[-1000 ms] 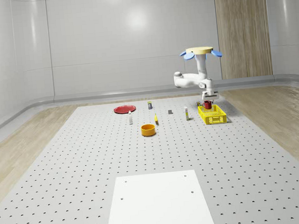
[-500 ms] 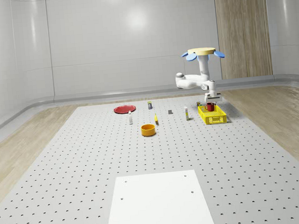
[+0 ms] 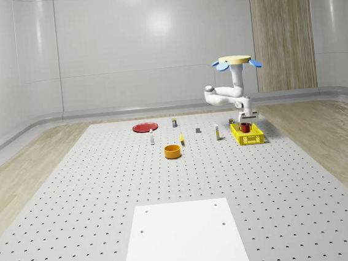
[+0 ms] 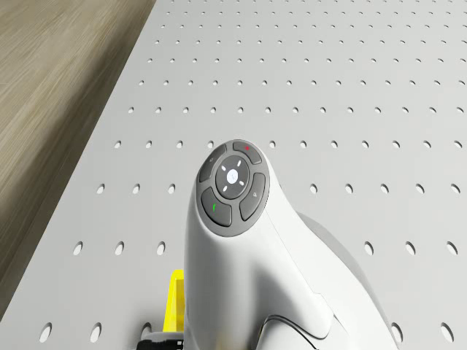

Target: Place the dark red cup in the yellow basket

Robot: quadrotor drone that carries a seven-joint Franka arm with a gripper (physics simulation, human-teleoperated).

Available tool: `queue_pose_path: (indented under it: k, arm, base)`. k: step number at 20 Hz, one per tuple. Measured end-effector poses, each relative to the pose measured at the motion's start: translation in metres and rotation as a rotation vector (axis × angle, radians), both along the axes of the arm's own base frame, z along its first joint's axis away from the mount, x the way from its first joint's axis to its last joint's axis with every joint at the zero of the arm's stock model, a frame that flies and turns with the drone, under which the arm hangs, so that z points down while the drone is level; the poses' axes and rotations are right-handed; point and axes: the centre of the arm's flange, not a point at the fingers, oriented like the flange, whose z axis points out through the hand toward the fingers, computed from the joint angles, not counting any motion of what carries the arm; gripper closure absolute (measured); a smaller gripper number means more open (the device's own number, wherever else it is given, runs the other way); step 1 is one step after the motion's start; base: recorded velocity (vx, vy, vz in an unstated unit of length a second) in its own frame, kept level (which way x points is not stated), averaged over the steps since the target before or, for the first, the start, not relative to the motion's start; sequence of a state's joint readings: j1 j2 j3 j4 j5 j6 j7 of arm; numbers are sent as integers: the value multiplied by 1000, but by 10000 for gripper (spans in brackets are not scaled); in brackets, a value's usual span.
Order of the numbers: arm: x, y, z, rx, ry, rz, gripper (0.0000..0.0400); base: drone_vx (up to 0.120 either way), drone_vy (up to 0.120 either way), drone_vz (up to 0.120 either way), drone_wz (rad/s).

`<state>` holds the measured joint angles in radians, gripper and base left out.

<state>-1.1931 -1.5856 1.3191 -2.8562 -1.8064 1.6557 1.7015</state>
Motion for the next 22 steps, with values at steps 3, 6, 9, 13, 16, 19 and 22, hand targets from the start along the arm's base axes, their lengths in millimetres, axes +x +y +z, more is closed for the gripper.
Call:
queue_pose_path:
  k: [3, 6, 9, 13, 16, 19, 22]
  arm:
    - [0, 0, 12, 0, 0, 0, 300]
    - [0, 0, 21, 0, 0, 0, 300]
    - [0, 0, 26, 0, 0, 0, 254]
    - [0, 0, 25, 0, 0, 0, 94]
    - [0, 0, 18, 0, 0, 0, 44]
    - [0, 0, 14, 0, 0, 0, 21]
    - [0, 0, 11, 0, 0, 0, 10]
  base:
    - [0, 0, 0, 0]
    - [0, 0, 0, 0]
    - [0, 0, 0, 0]
    - [0, 0, 0, 0]
    - [0, 0, 0, 0]
    - [0, 0, 0, 0]
    - [0, 0, 0, 0]
